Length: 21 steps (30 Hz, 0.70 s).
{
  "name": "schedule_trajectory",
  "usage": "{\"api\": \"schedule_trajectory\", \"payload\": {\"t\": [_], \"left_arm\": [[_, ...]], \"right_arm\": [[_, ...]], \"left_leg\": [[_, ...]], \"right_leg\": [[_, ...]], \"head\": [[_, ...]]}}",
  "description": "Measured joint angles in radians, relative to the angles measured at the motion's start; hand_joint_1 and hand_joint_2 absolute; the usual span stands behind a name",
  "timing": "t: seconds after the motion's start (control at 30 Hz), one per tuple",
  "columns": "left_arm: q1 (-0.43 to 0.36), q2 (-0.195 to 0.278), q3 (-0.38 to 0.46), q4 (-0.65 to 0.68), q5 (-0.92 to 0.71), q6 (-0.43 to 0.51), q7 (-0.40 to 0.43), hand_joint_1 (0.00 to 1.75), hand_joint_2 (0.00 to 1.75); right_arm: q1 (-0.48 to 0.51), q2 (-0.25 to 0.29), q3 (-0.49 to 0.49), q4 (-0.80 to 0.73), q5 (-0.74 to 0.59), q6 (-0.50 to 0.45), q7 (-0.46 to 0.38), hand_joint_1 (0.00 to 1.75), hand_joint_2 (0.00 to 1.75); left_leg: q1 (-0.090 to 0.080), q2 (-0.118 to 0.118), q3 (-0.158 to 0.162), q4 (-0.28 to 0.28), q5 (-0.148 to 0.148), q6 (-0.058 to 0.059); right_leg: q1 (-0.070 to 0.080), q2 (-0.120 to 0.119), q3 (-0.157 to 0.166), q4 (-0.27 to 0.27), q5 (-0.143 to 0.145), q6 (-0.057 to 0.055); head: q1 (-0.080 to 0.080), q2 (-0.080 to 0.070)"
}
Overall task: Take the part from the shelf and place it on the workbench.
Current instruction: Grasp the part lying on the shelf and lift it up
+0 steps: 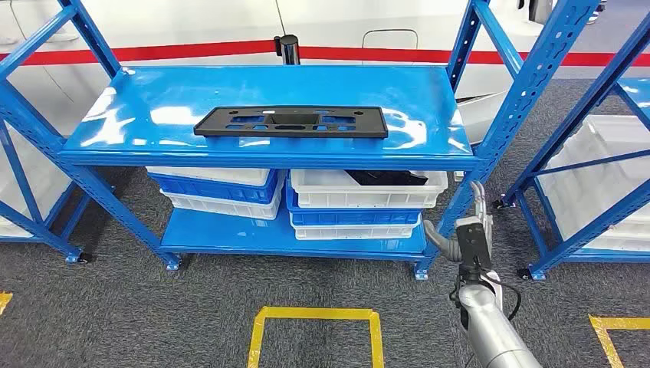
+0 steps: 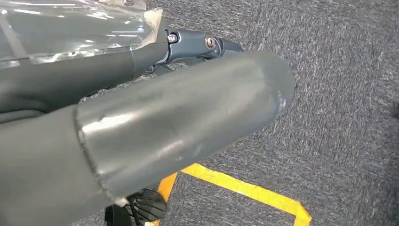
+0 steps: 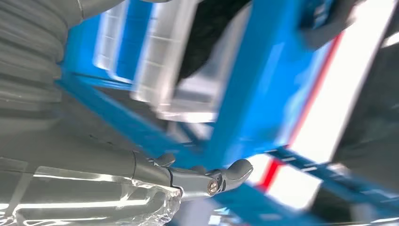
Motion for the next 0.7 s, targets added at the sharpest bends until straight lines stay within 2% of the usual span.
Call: {"api": "schedule_trajectory", "payload": {"t": [0.7], "left_arm": [[-0.014, 0.001, -0.031, 0.005, -0.067, 0.039, 0.077, 0.00, 0.00]], "right_arm": [[-0.182, 0.028, 0.290, -0.316, 0.564, -0.010, 0.145, 0.00, 1.75]], "left_leg": [[0.000, 0.000, 0.000, 0.000, 0.000, 0.000]], "right_leg": [[0.000, 0.000, 0.000, 0.000, 0.000, 0.000]], "head": [[0.000, 0.000]]}}
